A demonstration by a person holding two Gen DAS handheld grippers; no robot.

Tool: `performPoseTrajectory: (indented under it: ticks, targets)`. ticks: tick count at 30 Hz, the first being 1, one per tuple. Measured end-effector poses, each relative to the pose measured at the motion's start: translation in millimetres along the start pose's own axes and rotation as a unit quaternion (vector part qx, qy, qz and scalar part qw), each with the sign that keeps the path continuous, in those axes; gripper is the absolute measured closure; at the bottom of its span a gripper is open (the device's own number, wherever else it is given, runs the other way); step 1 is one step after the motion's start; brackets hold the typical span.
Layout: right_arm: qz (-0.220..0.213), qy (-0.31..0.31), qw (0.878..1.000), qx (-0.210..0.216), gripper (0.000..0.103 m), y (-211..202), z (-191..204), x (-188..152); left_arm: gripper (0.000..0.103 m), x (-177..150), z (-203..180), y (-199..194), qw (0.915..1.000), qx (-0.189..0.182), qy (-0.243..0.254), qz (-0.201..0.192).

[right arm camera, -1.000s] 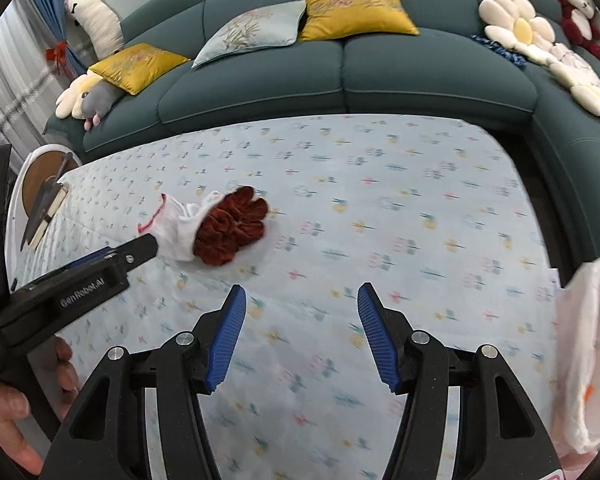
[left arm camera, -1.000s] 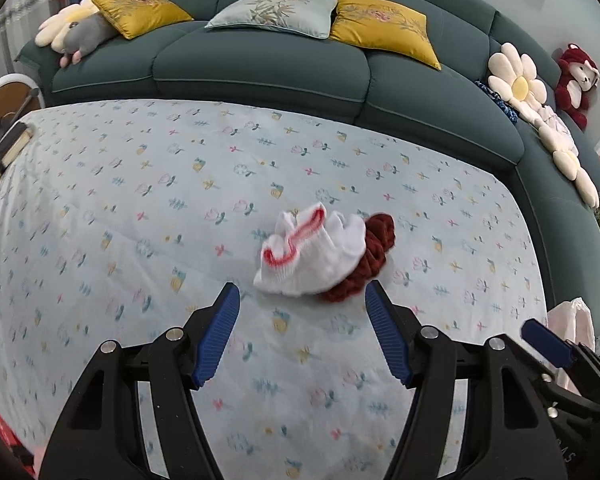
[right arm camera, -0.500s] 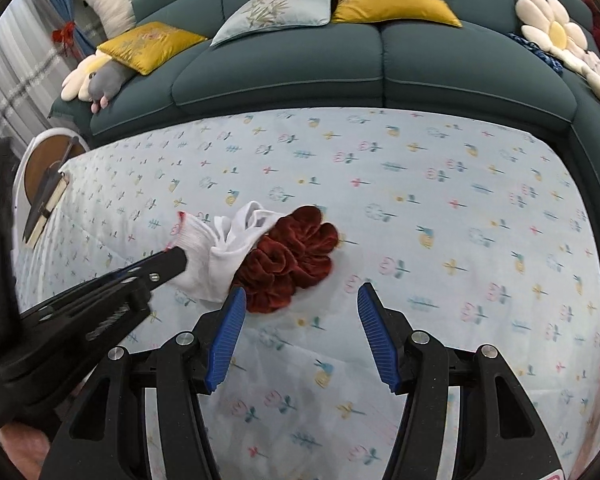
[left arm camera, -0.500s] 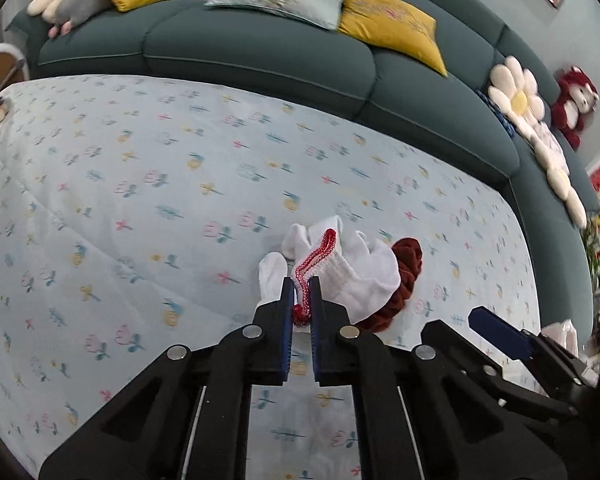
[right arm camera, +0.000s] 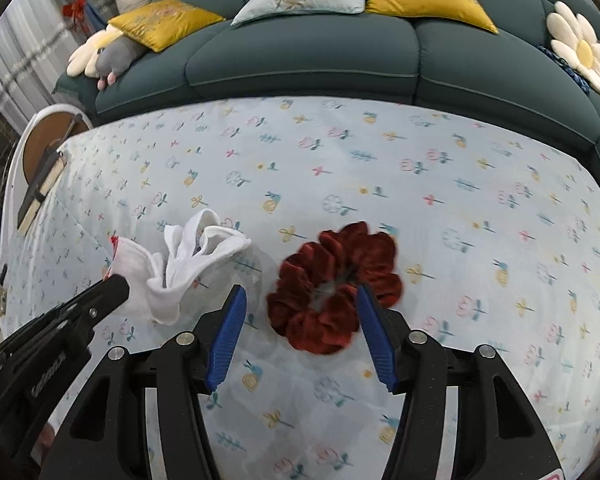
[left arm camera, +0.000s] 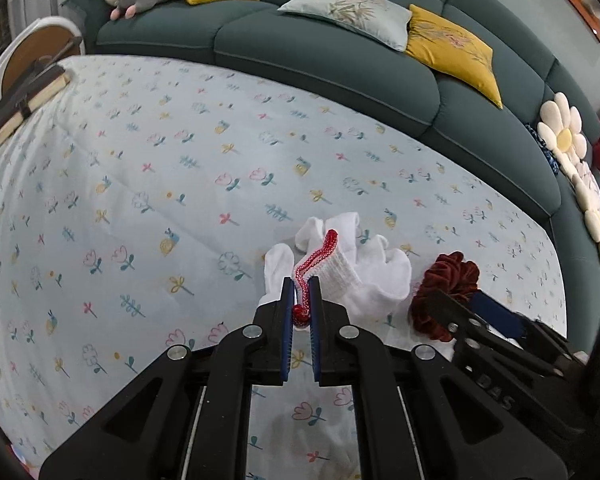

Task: Collect trash
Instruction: 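Grasp the white glove with the left tool while the right tool grasps the dark red scrunchie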

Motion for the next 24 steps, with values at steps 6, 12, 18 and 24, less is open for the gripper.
performPoseTrajectory:
  ticks: [6, 12, 18, 24]
  targets:
    - [0.022, 0.012, 1.0, -0.001, 0.085, 22.4, -6.5, -4.6, 0.096, -4.8, -1.9, 4.9, 1.0, -0.006, 0.001, 0.005]
    - [0.033, -0.011, 0.999, -0.017, 0.09, 24.7, -2.3, -8.4, 0.096, -6.7, -9.7, 1.1, 0.9999, -0.009, 0.008, 0.004]
    - [0.019, -0.012, 1.0, -0.021, 0.092, 0.7, -3.2, -22.8, 0.096, -15.3, -23.3, -13.8, 0.9996, -0.012, 0.024, -0.001]
    - [-0.014, 0.019, 1.0, -0.009, 0.092, -47.8, -20.1, -34.8, 0.096, -30.0, -50.7, -41.4, 0.9986, -0.027, 0.046, -0.008]
Point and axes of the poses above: each gripper's, at about its wrist camera, not at the fingertips, and y roughly the way its jaws point, z to its left, x to its top, the point moved 6 cm from there along y, roughly the way its jaws point, and after that the axes turned 14 degrees about x, right-handed, at the moved point
